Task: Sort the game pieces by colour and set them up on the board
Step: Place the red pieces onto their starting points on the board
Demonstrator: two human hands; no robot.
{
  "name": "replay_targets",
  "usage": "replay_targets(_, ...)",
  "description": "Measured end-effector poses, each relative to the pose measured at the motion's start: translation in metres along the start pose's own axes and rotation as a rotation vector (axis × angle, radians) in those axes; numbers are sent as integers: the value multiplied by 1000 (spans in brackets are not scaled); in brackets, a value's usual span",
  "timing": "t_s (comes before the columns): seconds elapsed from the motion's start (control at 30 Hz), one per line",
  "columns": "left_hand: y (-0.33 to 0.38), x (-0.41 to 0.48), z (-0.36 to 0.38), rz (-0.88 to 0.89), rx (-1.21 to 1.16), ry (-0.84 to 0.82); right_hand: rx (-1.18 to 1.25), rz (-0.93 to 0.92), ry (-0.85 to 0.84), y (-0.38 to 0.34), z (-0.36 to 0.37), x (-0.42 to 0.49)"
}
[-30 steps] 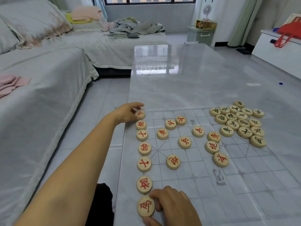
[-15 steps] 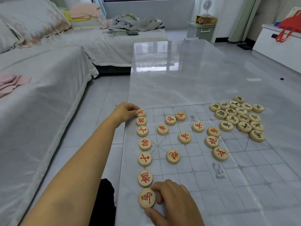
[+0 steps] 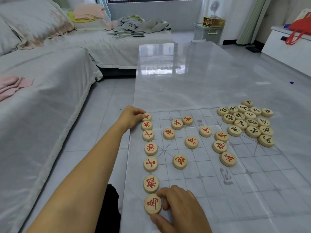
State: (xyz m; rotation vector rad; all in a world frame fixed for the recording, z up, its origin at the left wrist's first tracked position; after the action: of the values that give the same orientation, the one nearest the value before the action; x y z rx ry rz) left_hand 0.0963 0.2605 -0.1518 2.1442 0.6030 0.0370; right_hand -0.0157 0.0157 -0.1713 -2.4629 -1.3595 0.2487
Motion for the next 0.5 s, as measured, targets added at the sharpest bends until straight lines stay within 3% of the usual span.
replay_targets(0.5, -6, 0, 1, -16, -17, 89, 26, -14, 30, 0, -2, -2)
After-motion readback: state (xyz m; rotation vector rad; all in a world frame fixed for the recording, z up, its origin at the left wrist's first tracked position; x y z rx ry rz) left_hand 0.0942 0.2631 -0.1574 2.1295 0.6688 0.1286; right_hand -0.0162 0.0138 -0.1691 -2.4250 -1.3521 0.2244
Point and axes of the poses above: each hand's wrist, its own x-axis towards the middle knuckle, its own z-axis out of the palm, y = z × x, the point moved 8 cm from there along x, towards the middle knuckle, and after that the axes turned 10 degrees about -y, right-handed, at the moved point
